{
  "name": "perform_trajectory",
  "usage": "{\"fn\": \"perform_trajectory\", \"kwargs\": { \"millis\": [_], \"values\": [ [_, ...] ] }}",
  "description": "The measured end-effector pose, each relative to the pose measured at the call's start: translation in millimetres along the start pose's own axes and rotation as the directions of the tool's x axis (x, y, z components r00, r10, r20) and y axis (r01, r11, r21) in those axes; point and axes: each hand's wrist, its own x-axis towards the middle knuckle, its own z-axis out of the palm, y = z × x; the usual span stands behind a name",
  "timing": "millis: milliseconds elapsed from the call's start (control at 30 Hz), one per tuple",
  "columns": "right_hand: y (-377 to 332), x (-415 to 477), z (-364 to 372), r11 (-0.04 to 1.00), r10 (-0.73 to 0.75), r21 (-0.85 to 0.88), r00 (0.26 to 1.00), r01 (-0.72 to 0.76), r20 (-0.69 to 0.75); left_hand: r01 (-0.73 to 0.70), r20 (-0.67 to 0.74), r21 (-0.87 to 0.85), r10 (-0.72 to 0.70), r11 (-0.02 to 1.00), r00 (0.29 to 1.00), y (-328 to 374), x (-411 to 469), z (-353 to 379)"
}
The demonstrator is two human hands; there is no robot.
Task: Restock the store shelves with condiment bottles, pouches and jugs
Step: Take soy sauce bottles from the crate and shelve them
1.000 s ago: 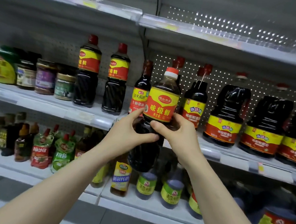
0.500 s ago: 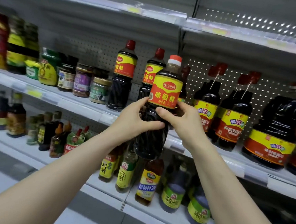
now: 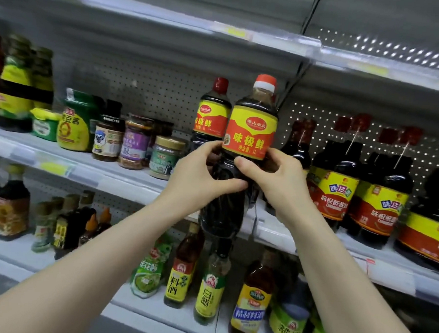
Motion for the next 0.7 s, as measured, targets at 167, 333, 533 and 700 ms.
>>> {"fn": "perform_trajectory", "kwargs": {
  "millis": [167, 333, 533, 700],
  "values": [
    [-16.0, 24.4, 30.3, 0.999, 0.001, -0.043, 0.999, -0.003, -0.052, -0.038, 0.032, 0.01, 0.038, 0.999, 0.999, -18.1, 29.7, -30.8],
    [-28.3, 42.5, 53.0, 0.995, 0.001, -0.099, 0.993, -0.013, -0.12, -0.069, 0.056, 0.005, 0.069, 0.998, 0.996, -31.7, 50.0, -48.6],
    [-35.6, 54.5, 75.3, 0.992, 0.002, -0.126, 0.983, -0.025, -0.181, -0.093, 0.222, 0.03, 0.084, 0.995, 0.971, -54.8, 62.0, -62.9],
    [-31.8, 54.8, 89.1, 0.986, 0.009, -0.165, 0.983, -0.04, -0.183, -0.062, 0.274, -0.022, 0.066, 0.998, 0.959, -76.8, 61.2, -64.7]
  ]
}}
